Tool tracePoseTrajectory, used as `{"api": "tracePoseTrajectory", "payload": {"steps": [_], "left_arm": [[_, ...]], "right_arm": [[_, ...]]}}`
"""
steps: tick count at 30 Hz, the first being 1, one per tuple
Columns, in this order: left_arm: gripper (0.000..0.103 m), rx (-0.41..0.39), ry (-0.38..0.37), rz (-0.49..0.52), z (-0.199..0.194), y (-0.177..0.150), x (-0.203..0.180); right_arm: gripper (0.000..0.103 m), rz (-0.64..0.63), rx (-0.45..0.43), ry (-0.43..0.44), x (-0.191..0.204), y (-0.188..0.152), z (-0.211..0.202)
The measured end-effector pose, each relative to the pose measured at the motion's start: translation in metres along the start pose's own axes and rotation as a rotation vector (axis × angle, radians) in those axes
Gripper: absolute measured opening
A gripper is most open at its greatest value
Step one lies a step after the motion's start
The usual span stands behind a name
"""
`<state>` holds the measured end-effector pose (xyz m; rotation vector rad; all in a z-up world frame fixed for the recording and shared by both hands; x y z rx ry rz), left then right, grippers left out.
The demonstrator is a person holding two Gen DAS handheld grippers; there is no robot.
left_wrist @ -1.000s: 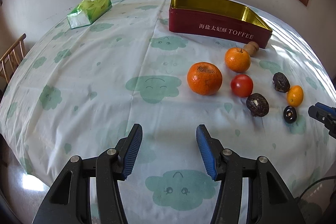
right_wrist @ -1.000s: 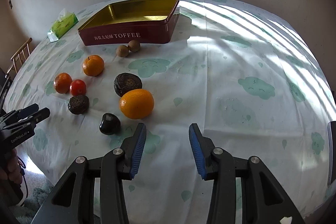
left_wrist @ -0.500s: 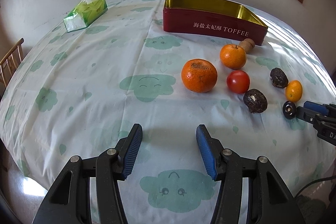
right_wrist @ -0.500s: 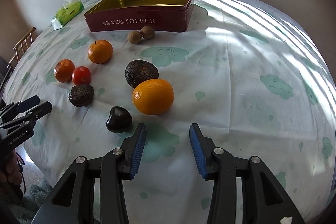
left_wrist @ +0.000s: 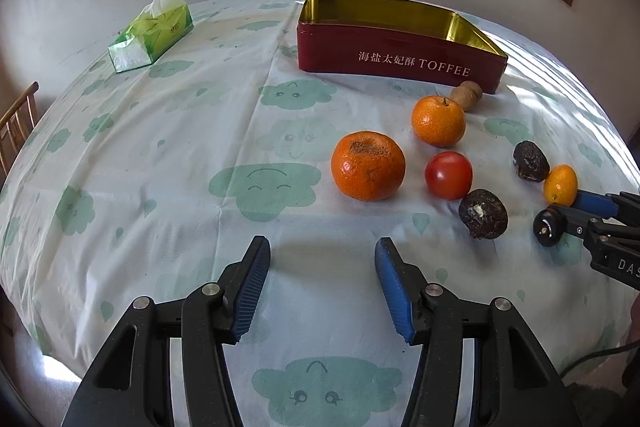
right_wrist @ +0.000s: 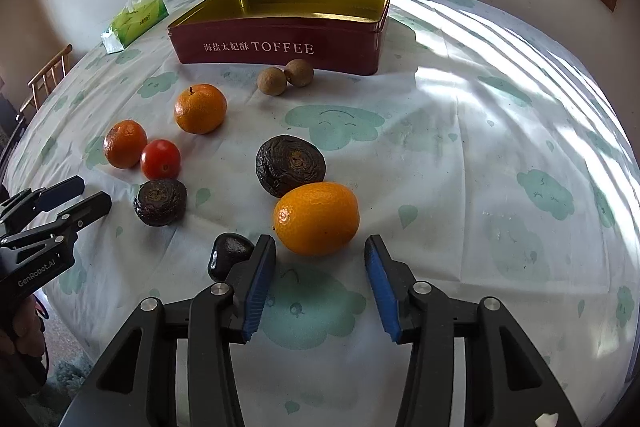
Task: Organize fruits
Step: 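Grasp the large orange with the right tool while the left tool grasps the tangerine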
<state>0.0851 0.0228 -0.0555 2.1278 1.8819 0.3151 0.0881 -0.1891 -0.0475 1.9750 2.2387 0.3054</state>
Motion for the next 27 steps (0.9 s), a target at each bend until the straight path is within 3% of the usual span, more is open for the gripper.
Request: {"api": "tracePoseTrajectory", "payload": {"steps": [12, 27], "left_arm": [[0.056, -0.008, -0.017, 0.031, 0.005, 0.017, -0.014], [0.056, -0.007, -0.010, 0.040, 0.015, 0.037, -0.020]], "right_arm": [[0.037, 0.019, -0.010, 0.004, -0.005, 0.010, 0.002], [0.037, 0.042, -0.026, -0.015, -0.015, 0.010, 0.001]]}}
Point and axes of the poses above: each gripper's, at about its wrist camera, not at the fingertips, and z roughly the way its jaws point, x to its left, y to its top, the point moved 1 cm from there along z, roughly the way its jaws point, and after that the axes turned 15 degrees about x, right-handed, at the moved point
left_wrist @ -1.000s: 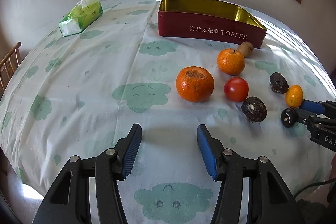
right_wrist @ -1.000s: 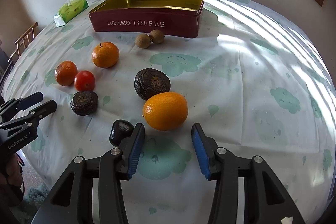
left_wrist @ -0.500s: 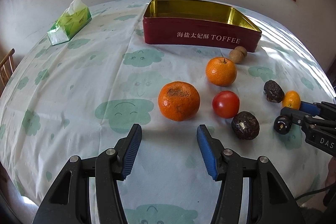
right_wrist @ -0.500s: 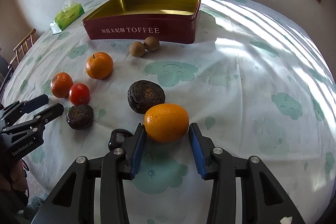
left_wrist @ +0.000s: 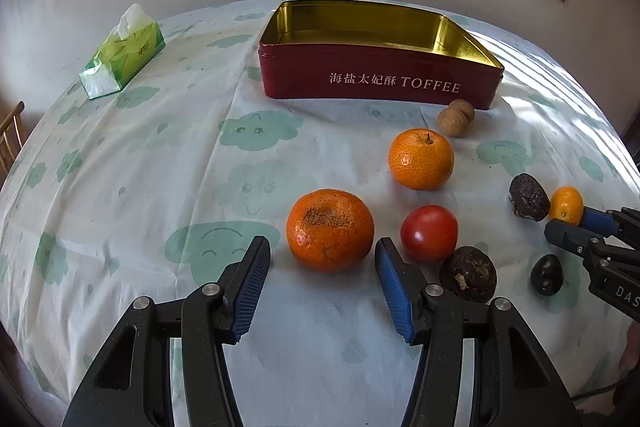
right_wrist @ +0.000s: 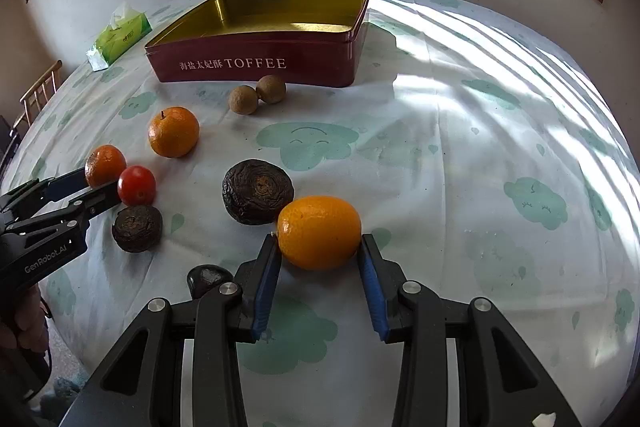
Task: Organize fruits
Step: 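Grasp the large orange with the right tool while the left tool grasps the tangerine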
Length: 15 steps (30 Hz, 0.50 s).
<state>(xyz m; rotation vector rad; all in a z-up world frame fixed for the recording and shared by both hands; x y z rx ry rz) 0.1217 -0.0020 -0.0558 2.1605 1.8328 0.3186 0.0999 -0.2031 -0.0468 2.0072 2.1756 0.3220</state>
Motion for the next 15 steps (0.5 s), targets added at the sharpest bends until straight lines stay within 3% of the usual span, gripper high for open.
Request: {"api": "tracePoseTrajectory", "payload": {"steps": [15], "left_arm": [[0.055, -0.010, 0.004, -0.009, 0.0040, 0.0049, 0.0003]], "right_arm": [[0.035, 0.001, -0.010, -0.036, -0.0044, 0.0074, 0.0033]]}}
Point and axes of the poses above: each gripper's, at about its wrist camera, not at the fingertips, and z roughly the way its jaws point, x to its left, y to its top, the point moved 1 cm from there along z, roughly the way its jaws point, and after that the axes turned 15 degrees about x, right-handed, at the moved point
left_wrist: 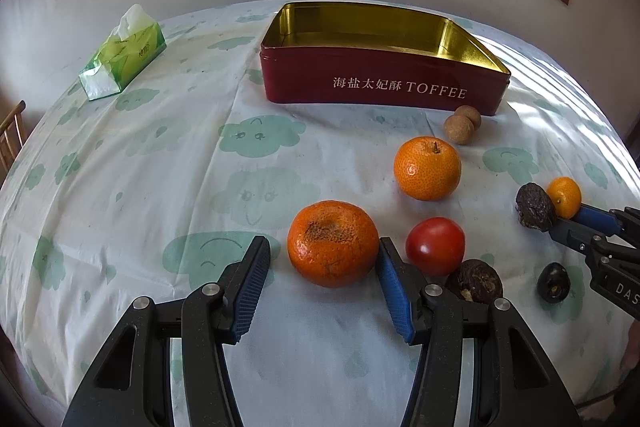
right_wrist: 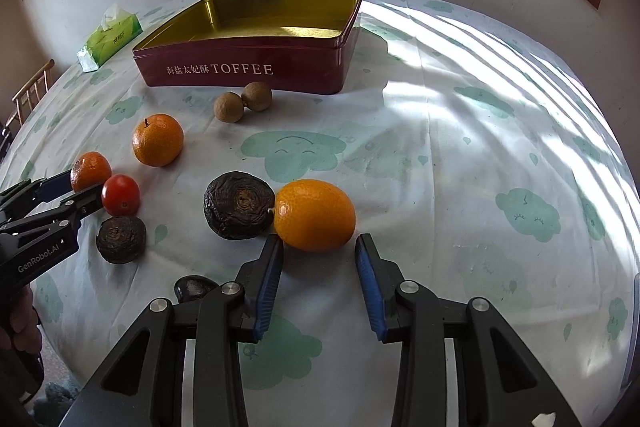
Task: Organize fruits
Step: 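Grasp the large orange with the right tool while the left tool grasps the tangerine, then lift and carry the orange and tangerine over the TOFFEE tin with both tools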
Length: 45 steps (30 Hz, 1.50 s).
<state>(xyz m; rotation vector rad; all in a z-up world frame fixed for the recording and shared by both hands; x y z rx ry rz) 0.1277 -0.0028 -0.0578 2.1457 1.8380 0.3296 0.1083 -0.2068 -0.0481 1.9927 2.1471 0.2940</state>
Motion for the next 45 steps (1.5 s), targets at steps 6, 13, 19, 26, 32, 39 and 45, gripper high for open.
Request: {"api": "tracePoseTrajectory", "payload": {"steps": [6, 13, 19, 26, 32, 39, 45], "left_arm": [[0.049, -0.004, -0.006, 0.005, -0.001, -0.001, -0.001], [0.044, -0.006, -0.012, 0.011, -0.002, -0.002, -0.003], [0.043, -0.007, -0.018, 0.009, -0.002, -0.002, -0.003], [0.043, -0.008, -0.024, 0.002, -0.003, -0.002, -0.002], [0.043, -0.008, -0.025, 0.001, -0.003, -0.002, -0.001], [0.043, -0.007, -0.026, 0.001, -0.003, -0.002, -0.001], [0.043, -0.007, -0.029, -0.002, -0.003, -0.002, -0.002]], "right_arm": [[0.035, -0.002, 0.001, -0.005, 0.000, 0.001, 0.001], [0.023, -0.005, 0.000, -0.010, -0.002, 0.002, 0.001], [0.023, -0.006, 0.001, -0.004, -0.003, 0.002, 0.001], [0.034, -0.019, -0.007, -0.001, 0.000, 0.002, 0.002], [0.037, -0.036, -0.014, -0.013, 0.004, 0.007, 0.003], [0.041, -0.064, -0.018, -0.026, 0.008, 0.015, 0.006], [0.038, -0.061, -0.011, -0.013, 0.010, 0.020, 0.007]]}}
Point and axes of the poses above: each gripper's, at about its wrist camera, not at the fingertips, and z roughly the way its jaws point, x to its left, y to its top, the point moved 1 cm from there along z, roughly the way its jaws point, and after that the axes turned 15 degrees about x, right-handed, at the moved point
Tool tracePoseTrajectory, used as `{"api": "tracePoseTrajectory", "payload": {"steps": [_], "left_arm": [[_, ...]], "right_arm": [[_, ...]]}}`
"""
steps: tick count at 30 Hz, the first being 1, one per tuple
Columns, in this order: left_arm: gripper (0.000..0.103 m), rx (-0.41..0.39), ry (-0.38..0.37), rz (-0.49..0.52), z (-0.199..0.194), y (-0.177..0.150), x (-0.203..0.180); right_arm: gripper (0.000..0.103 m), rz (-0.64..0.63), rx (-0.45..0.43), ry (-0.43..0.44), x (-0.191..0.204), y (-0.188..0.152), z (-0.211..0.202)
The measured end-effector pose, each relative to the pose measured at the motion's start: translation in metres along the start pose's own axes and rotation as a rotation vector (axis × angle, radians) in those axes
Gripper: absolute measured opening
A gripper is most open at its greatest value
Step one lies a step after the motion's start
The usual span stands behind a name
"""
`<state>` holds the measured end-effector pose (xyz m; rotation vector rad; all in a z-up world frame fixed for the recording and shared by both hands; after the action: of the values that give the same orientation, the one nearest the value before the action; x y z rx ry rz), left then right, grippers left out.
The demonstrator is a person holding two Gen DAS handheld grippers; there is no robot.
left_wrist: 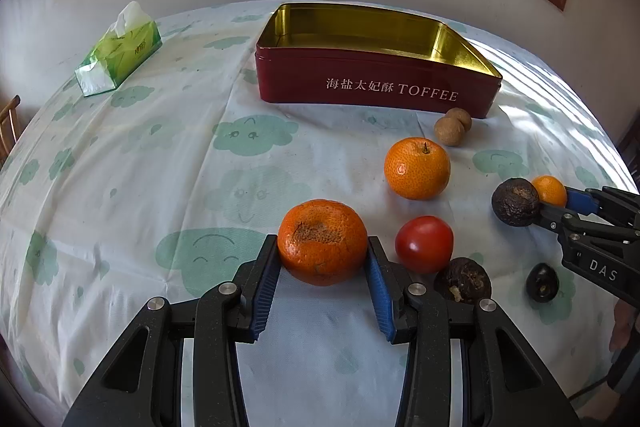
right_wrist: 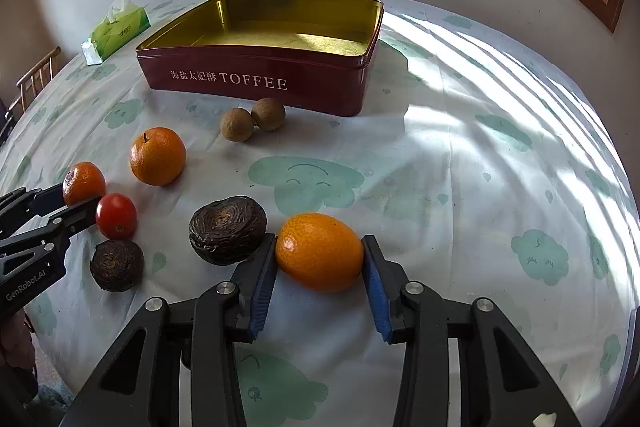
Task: Organize fruits
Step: 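Lift and carry the orange and tangerine over the TOFFEE tin with both tools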
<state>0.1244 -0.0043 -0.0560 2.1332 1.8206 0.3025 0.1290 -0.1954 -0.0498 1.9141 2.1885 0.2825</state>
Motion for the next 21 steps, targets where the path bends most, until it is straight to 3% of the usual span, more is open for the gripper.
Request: {"api": "tracePoseTrajectory", "payload": {"steps": [21], "left_arm": [[0.043, -0.008, -0.007, -0.001, -0.0018, 0.0006, 0.0002]], "right_arm": [[0.037, 0.025, 0.013, 0.014, -0.0034, -0.0026, -0.0033]]}}
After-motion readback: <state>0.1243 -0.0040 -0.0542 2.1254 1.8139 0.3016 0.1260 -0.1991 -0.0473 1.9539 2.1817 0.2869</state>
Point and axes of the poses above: each gripper's, at about its wrist camera, not at the fingertips, and z roughly the way its jaws point, x to its left, y to its top, the point moved 1 cm from there along z, roughly the way its jaws point, and after that the axes turned 15 degrees about x, right-handed, at the moved point
